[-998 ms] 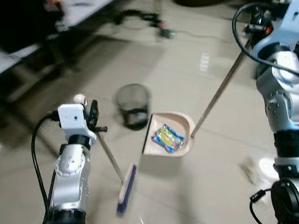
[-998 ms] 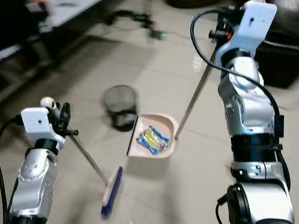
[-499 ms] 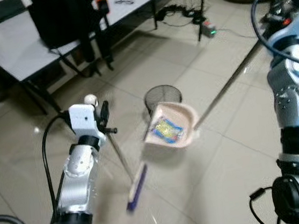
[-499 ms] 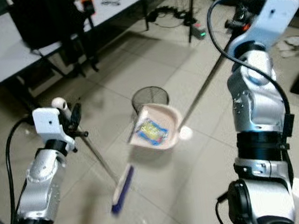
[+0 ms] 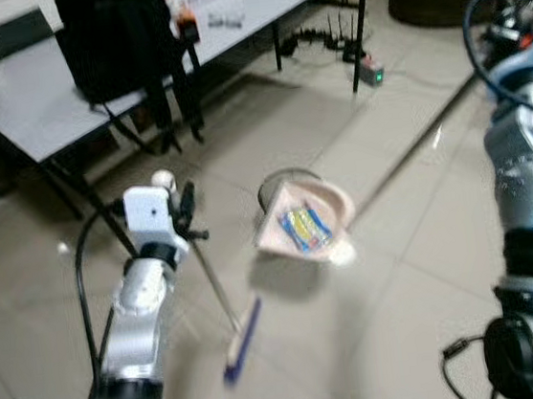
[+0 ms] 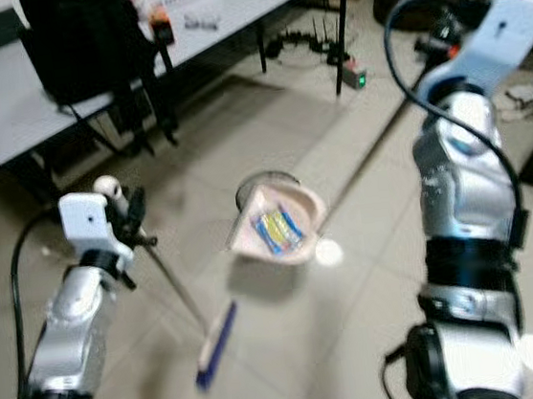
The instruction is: Sweep floor
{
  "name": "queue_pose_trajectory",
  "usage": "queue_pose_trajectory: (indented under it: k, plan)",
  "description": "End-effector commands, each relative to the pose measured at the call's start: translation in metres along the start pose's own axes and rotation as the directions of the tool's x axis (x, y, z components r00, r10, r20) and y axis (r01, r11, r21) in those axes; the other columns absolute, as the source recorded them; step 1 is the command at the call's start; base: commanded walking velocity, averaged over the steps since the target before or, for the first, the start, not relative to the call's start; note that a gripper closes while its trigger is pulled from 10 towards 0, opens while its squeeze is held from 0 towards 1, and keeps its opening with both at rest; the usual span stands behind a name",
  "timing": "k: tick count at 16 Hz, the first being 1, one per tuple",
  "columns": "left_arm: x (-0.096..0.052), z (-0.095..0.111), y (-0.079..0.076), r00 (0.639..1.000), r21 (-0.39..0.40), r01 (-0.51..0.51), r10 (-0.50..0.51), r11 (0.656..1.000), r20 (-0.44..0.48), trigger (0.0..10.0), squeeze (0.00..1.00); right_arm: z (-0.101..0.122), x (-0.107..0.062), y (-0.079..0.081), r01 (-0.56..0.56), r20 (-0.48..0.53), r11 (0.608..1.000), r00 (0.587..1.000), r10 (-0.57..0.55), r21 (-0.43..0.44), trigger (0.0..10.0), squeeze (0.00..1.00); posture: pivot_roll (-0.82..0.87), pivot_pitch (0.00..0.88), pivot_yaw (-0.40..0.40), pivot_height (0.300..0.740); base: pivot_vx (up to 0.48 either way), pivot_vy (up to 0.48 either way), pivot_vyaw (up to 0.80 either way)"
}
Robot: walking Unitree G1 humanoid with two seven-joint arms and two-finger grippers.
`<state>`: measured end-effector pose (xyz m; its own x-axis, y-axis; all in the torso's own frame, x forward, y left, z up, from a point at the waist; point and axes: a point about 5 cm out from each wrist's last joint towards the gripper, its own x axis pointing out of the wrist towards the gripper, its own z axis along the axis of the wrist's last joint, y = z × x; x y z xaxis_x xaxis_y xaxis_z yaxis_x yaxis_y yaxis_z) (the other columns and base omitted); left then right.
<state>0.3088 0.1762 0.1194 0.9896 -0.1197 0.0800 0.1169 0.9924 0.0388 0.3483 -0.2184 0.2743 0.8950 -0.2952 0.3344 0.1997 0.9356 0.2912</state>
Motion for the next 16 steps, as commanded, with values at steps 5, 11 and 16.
queue_pose_trajectory:
  k: [5, 11, 16]
  plan:
    - [0.0036, 0.0094, -0.0011, 0.999, 0.005, 0.01, -0.011, 1.0, 0.035, 10.0, 0.0, 0.0191, 0.0018, 0.0033, -0.018, 0.079, 0.999, 0.997, 0.014, 0.049, 10.0, 0.0, -0.02, 0.0, 0.085, 0.74, 0.313, 0.0, -0.43]
    - [0.0031, 0.0088, -0.0007, 0.999, -0.001, 0.004, -0.004, 1.0, 0.033, 10.0, 0.0, 0.0196, 0.0035, 0.0043, -0.024, 0.078, 0.999, 0.997, 0.021, 0.035, 10.0, 0.0, -0.02, 0.0, 0.08, 0.74, 0.331, 0.0, 0.0]
    - [0.0035, 0.009, -0.0013, 0.999, -0.01, 0.012, -0.012, 1.0, 0.036, 10.0, 0.0, 0.02, 0.0043, 0.0044, -0.023, 0.081, 0.999, 0.997, 0.021, 0.025, 10.0, 0.0, -0.03, 0.0, 0.081, 0.74, 0.385, 0.0, 0.0]
